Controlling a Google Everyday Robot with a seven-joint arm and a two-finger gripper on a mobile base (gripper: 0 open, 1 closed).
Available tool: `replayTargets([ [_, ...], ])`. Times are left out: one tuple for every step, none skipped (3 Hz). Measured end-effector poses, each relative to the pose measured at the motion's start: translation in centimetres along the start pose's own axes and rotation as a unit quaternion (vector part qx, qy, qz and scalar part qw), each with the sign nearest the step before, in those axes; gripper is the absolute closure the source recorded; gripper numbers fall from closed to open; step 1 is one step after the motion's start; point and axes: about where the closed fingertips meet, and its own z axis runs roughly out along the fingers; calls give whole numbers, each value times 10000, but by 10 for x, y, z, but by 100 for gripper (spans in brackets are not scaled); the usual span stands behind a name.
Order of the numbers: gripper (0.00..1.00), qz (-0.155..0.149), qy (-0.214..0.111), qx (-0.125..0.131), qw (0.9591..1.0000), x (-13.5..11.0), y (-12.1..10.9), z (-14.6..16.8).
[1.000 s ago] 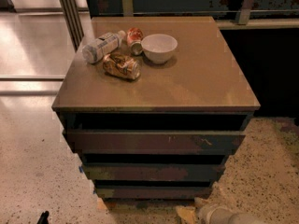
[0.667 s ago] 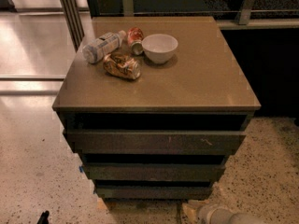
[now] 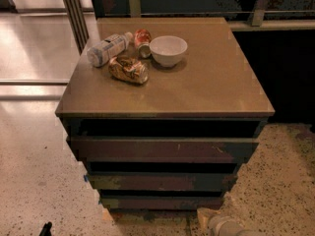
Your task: Open bottom drawer
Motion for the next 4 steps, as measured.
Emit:
replayTargets([
  [100,310,-497,251,9980,5,-21,30],
  [100,598,-851,397,9938,13,-39,63],
  [100,826,-1015,484,9902,19,-53,95],
  [100,880,-1055,560,9889,19,-65,125],
])
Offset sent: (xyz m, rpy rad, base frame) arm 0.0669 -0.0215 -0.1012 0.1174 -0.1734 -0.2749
